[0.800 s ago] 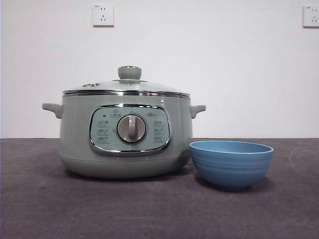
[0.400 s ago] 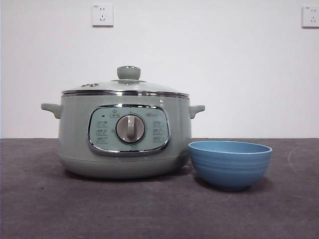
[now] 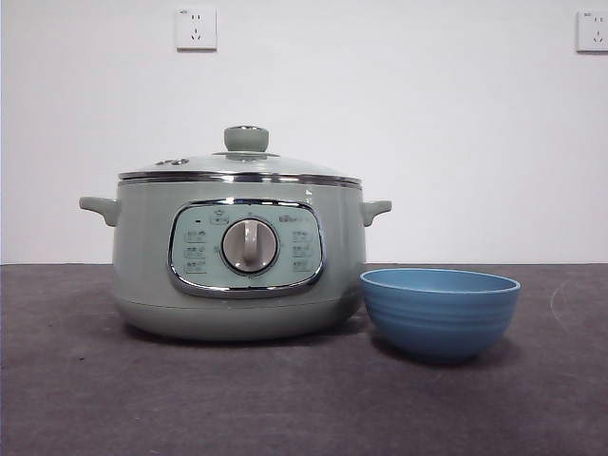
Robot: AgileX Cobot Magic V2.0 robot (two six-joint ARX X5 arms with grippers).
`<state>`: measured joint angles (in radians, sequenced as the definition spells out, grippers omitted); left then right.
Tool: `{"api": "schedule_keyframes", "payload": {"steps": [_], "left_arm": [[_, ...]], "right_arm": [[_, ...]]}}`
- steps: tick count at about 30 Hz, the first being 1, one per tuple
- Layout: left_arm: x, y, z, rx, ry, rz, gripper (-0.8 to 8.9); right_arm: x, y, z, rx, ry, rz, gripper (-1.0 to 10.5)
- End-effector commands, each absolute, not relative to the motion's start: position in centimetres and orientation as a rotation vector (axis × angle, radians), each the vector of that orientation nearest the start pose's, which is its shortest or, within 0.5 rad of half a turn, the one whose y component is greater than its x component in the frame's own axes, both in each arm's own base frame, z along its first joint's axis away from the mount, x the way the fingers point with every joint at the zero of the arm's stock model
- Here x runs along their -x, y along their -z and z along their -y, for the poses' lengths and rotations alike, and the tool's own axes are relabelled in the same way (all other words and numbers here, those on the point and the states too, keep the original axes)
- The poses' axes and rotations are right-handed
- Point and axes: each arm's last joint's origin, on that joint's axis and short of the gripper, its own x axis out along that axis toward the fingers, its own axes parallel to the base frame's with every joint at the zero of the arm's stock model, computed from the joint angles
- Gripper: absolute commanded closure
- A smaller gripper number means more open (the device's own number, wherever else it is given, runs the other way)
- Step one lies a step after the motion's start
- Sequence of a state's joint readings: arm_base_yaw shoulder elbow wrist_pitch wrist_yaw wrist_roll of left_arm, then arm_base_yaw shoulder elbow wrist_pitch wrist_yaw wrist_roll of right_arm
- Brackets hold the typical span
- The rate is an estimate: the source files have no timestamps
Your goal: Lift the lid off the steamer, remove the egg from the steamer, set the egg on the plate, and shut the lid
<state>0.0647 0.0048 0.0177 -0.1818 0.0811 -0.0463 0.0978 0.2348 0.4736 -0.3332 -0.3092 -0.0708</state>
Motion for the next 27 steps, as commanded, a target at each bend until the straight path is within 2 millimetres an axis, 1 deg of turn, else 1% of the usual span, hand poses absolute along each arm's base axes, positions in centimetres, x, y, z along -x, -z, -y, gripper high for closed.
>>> {"api": "schedule_keyframes", "payload": {"steps": [1,3,7,10,13,18,27], "left_arm": [[-9.6,-14.8,-0.4,0.066,0.008,-0.177,8.17],[-9.6,-14.8,-0.4,0.066,0.008,-0.177,8.17],[-9.6,-14.8,-0.4,0.066,0.008,-0.177,8.17],[-9.6,-14.8,-0.4,0.066,0.008,-0.177,8.17],[-9.6,-14.8,-0.4,0.066,0.008,-0.177,8.17],[-9.6,-14.8,-0.4,0.066,0.008,-0.177,8.17],[-9.6,-14.8,-0.4,0.066,0.008,-0.177,8.17]], "right_arm": [[-8.8,-24.2,-1.6,0.048,-0.361,-0.033,9.5],[-9.0,-22.4,-1.5,0.044,-0.320,-0.016,9.5],[-9.3,-19.1,-1.5,0.004,-0.312,-0.009,9.5],[-9.4,-17.2,-1.5,-0.025,-0.316,-0.035,9.5],[-9.6,-15.8,-1.5,-0.065,-0.314,-0.083,9.5],[-9.4,-14.9,-1.5,-0.062,-0.309,-0.173,9.5],[-9.5,-15.0,-1.5,-0.070,-0.310,-0.169,9.5]]}}
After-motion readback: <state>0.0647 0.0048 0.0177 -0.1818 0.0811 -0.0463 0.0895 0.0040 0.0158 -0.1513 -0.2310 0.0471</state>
